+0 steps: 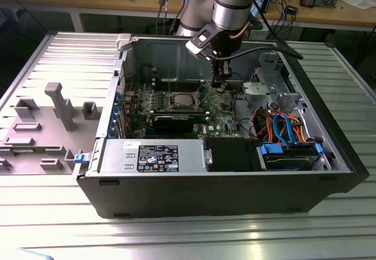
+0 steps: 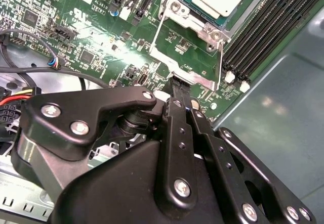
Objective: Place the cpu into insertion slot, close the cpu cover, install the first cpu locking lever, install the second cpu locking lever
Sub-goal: 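Close the cpu cover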
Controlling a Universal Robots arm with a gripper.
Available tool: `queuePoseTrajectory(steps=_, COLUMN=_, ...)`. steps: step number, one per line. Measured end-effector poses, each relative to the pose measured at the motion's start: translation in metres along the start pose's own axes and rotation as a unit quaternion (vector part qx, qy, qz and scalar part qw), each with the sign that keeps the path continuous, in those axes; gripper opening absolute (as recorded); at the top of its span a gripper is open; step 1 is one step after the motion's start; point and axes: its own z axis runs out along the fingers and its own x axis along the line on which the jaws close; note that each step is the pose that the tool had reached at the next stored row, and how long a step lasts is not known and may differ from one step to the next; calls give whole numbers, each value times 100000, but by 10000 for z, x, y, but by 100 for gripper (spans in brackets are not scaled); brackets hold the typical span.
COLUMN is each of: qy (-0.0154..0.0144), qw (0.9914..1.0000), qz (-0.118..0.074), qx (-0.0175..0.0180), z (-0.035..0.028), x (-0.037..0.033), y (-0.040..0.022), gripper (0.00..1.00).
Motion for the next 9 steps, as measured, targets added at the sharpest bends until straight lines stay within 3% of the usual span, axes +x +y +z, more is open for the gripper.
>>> queuePoseTrajectory(steps=9, qy=2, qw=100000, qz=-1, qx=1, z=0, x=2, y=-56, gripper=11)
